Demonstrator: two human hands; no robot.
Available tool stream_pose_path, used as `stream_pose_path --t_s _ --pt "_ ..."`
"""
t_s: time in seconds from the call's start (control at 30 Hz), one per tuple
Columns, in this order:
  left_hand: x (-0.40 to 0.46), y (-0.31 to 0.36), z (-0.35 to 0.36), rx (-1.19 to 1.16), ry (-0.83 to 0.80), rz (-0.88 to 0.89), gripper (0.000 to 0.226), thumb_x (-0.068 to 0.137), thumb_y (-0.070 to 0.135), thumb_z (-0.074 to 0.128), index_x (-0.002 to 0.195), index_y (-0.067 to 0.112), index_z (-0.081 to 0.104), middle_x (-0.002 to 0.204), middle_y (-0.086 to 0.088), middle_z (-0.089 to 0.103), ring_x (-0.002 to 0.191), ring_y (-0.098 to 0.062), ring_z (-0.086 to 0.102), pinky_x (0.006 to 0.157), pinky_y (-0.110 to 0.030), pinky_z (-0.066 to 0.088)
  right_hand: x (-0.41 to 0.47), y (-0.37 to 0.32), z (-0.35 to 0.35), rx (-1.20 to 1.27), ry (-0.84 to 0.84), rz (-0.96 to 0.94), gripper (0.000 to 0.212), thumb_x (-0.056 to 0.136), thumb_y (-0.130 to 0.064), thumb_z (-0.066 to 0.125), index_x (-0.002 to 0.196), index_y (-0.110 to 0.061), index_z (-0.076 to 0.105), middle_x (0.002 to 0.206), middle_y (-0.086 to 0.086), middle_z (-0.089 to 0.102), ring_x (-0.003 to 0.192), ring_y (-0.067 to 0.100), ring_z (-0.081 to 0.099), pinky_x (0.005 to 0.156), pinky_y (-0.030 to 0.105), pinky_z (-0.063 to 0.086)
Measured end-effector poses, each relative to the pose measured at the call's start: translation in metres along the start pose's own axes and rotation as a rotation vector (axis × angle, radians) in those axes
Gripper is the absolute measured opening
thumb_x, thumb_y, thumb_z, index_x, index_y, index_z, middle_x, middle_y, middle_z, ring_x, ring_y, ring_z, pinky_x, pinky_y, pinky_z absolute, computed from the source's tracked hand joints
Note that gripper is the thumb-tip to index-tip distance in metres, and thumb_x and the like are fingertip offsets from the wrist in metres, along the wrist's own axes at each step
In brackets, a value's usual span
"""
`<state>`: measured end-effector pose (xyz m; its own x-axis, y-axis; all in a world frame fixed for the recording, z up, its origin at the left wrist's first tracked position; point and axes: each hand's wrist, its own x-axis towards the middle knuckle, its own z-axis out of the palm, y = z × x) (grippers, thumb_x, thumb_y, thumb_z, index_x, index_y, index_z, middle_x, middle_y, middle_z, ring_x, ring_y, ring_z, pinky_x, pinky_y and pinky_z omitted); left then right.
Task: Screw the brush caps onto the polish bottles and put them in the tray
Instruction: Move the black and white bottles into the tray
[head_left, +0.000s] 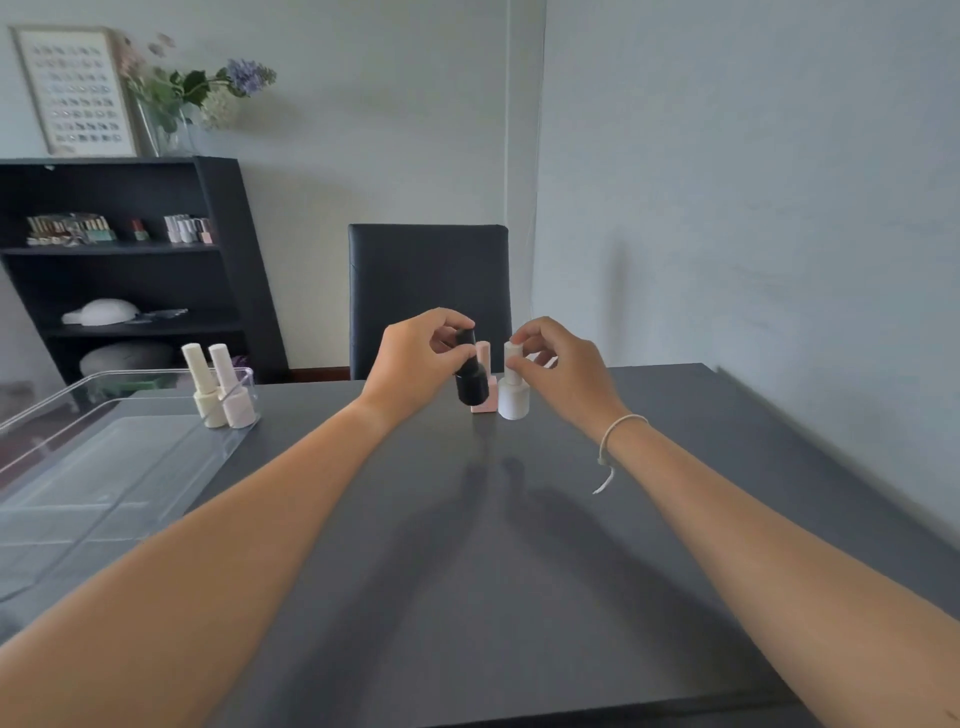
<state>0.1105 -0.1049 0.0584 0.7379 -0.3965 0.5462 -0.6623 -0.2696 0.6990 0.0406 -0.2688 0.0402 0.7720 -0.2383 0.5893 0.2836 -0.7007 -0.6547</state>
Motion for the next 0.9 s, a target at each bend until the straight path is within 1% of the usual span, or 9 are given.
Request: stream_pose_path --t_s 0.03,0.07,0.2,0.27,0.43,0.63,0.7,0.87,0.9 --pt "-0.001 0.001 -0.01 -0.009 0.009 -0.004 0.02 0.081 0.012 0.067 0.099 0.021 0.064 0.089 -0.005 0.067 0.081 -0.019 0.065 0.075 -0.024 0.056 0.002 -0.008 0.004 0.003 -0.002 -0.017 0.011 0.082 -0.022 0.062 0.084 -0.029 0.054 0.073 -0.01 0.059 0.07 0.014 0.054 0.06 0.019 0.04" --pt "-0.002 0.001 -0.02 -0.015 0.021 -0.008 0.02 0.081 0.012 0.067 0.098 0.021 0.064 0.089 -0.005 0.067 0.08 -0.019 0.065 0.073 -0.025 0.057 0.003 -0.016 0.008 0.006 -0.004 -0.034 0.01 0.083 -0.023 0.062 0.084 -0.029 0.054 0.072 -0.012 0.058 0.07 0.014 0.054 0.061 0.019 0.04" --pt "-0.01 -0.005 -0.065 0.035 0.093 -0.009 0.019 0.08 0.015 0.067 0.096 0.026 0.064 0.085 0.004 0.065 0.074 -0.01 0.063 0.067 -0.014 0.05 0.01 -0.052 0.032 0.031 -0.031 -0.094 0.006 0.083 -0.024 0.061 0.088 -0.022 0.057 0.071 -0.011 0.058 0.07 0.016 0.053 0.066 0.029 0.046" --pt "-0.016 -0.01 -0.089 0.049 0.134 -0.021 0.019 0.08 0.015 0.067 0.094 0.027 0.063 0.084 0.007 0.064 0.073 -0.01 0.062 0.068 -0.015 0.049 0.013 -0.07 0.047 0.048 -0.047 -0.123 0.007 0.083 -0.024 0.061 0.089 -0.022 0.057 0.072 -0.013 0.058 0.068 0.014 0.052 0.067 0.031 0.047" --pt "-0.033 -0.026 -0.152 0.128 0.226 -0.052 0.019 0.081 0.014 0.067 0.093 0.026 0.062 0.086 0.005 0.064 0.076 -0.008 0.062 0.071 -0.02 0.05 0.021 -0.115 0.092 0.093 -0.096 -0.198 0.009 0.083 -0.024 0.061 0.09 -0.02 0.057 0.077 -0.008 0.06 0.066 0.008 0.052 0.065 0.022 0.046" --pt "-0.055 -0.053 -0.223 0.197 0.302 -0.09 0.02 0.08 0.013 0.068 0.096 0.025 0.063 0.087 0.004 0.065 0.082 -0.011 0.063 0.074 -0.024 0.052 0.028 -0.162 0.151 0.175 -0.195 -0.234 0.008 0.084 -0.023 0.061 0.089 -0.019 0.056 0.078 -0.007 0.059 0.063 0.006 0.05 0.062 0.021 0.045" --pt "-0.061 -0.064 -0.24 0.238 0.332 -0.099 0.021 0.081 0.014 0.068 0.095 0.028 0.062 0.085 0.009 0.064 0.081 -0.008 0.063 0.072 -0.019 0.051 0.029 -0.173 0.17 0.188 -0.229 -0.238 0.01 0.084 -0.023 0.06 0.091 -0.017 0.057 0.08 -0.004 0.061 0.064 0.006 0.051 0.06 0.019 0.045" --pt "-0.075 -0.092 -0.268 0.272 0.351 -0.146 0.021 0.081 0.015 0.067 0.095 0.029 0.062 0.084 0.013 0.062 0.08 -0.004 0.06 0.066 -0.012 0.043 0.03 -0.187 0.209 0.21 -0.322 -0.249 0.013 0.085 -0.023 0.059 0.093 -0.014 0.056 0.079 -0.003 0.061 0.063 0.008 0.05 0.063 0.026 0.047" --pt "-0.076 -0.097 -0.271 0.275 0.35 -0.16 0.02 0.081 0.014 0.067 0.095 0.028 0.062 0.084 0.013 0.062 0.08 -0.005 0.06 0.064 -0.011 0.042 0.031 -0.187 0.215 0.209 -0.34 -0.251 0.013 0.085 -0.022 0.059 0.094 -0.014 0.056 0.079 -0.003 0.061 0.063 0.007 0.05 0.061 0.023 0.046"
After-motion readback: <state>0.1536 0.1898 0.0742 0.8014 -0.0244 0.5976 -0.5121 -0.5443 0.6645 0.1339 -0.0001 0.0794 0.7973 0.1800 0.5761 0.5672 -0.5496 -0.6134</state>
